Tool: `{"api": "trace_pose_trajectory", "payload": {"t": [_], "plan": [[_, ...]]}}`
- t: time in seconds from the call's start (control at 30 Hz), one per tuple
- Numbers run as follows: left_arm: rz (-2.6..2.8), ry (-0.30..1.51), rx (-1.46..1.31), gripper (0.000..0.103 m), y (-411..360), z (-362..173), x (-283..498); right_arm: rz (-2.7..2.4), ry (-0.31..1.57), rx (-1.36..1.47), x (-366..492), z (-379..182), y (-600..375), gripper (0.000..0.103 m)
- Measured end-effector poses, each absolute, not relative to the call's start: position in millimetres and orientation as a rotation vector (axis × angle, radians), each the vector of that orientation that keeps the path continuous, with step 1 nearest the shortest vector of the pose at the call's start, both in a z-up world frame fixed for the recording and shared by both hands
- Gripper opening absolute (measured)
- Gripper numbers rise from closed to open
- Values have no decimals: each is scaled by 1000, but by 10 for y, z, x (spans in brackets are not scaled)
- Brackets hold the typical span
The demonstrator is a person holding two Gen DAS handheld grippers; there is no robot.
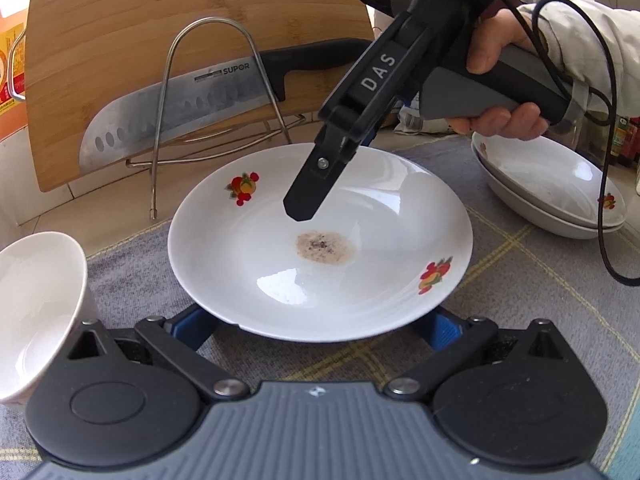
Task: Organize plates and bowls
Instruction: 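Grip the stained plate's rim with both tools from opposite sides, then lift the stained plate with both tools and carry it to the stack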
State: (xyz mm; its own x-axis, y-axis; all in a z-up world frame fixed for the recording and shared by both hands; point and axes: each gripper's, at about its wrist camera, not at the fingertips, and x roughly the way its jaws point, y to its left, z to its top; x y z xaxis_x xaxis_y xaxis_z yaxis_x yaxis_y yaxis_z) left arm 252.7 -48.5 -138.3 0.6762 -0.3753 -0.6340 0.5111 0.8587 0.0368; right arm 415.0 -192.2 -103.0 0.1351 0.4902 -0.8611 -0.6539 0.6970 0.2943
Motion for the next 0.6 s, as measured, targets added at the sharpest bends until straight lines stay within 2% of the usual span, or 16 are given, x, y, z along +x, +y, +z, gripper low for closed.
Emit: {"api": "trace_pose_trajectory", "payload": {"t": [0.6], "plan": [[-507, 668, 224, 103, -487, -1361, 2530, 835, 1179, -153, 4136, -1019, -1918, 103]]}}
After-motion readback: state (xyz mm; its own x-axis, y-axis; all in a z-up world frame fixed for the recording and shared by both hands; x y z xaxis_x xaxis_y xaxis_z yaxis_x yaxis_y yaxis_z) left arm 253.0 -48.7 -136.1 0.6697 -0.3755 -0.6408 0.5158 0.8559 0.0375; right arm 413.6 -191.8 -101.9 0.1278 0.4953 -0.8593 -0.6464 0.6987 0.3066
